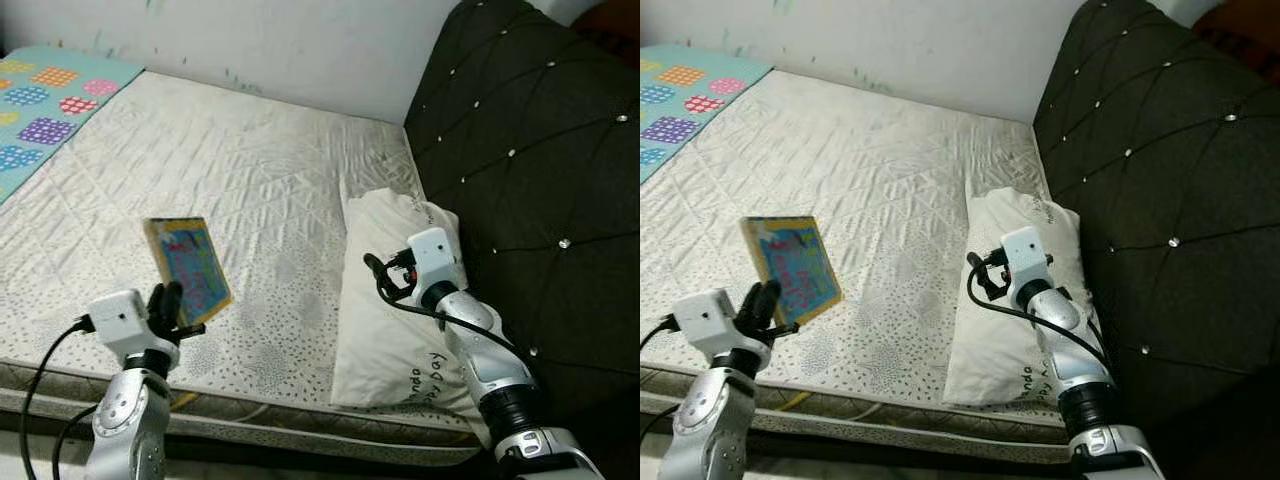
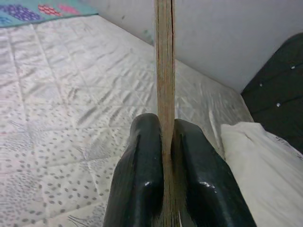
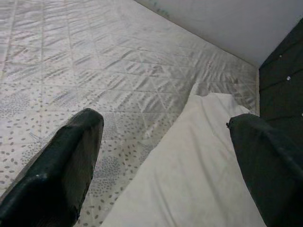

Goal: Clean up the room

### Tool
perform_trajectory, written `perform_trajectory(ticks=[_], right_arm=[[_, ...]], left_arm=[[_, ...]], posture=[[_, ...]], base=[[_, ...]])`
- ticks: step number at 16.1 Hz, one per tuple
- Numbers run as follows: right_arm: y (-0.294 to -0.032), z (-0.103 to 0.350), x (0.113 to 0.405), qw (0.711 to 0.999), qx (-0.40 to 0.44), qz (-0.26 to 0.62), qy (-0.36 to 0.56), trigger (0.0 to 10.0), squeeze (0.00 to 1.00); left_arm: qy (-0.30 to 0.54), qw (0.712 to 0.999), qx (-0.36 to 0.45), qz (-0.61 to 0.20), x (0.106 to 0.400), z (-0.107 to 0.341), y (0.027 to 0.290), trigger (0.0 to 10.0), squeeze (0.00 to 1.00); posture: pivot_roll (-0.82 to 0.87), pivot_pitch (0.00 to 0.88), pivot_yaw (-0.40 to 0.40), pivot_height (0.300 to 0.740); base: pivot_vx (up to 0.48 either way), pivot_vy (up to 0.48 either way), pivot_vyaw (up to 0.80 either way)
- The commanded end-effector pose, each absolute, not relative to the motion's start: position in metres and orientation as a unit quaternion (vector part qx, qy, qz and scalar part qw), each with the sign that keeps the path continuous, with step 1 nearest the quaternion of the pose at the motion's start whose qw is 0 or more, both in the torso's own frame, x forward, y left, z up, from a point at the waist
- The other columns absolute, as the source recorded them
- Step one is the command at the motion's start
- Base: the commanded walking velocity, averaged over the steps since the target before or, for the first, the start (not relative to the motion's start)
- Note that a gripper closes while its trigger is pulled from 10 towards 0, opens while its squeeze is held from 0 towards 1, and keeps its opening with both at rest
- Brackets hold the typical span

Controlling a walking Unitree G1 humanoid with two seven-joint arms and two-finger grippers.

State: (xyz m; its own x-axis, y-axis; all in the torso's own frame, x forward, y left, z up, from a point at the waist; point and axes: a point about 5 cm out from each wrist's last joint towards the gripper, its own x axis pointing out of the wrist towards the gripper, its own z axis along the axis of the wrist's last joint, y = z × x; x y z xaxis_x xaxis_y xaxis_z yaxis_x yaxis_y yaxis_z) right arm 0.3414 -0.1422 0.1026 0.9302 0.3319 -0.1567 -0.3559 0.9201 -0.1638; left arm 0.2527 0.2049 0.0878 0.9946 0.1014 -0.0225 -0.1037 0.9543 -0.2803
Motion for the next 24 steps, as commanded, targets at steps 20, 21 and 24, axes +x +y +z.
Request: perform_trajectory(ticks=[20, 21, 24], right_arm=[[-0.166, 0.091, 0.307, 0.997, -0.038, 0.055, 0.035, 10.0, 0.00], [-0.165, 0.092, 0.307, 0.997, -0.037, 0.055, 0.034, 10.0, 0.00], [-0.164, 0.090, 0.308, 0.997, -0.025, 0.059, 0.049, 10.0, 0.00]], left_arm=[[0.011, 0.991, -0.115, -0.073, 0.289, 0.101, 0.175, 10.0, 0.00], [0.010, 0.990, -0.118, -0.075, 0.290, 0.101, 0.173, 10.0, 0.00], [0.009, 0.989, -0.127, -0.071, 0.289, 0.101, 0.170, 10.0, 0.00]], posture=[[-0.16, 0.000, 0.048, 0.740], [-0.16, 0.000, 0.045, 0.740], [-0.15, 0.000, 0.034, 0.740]], base=[[0.000, 0.000, 0.00], [0.000, 0.000, 0.00], [0.000, 0.000, -0.53]])
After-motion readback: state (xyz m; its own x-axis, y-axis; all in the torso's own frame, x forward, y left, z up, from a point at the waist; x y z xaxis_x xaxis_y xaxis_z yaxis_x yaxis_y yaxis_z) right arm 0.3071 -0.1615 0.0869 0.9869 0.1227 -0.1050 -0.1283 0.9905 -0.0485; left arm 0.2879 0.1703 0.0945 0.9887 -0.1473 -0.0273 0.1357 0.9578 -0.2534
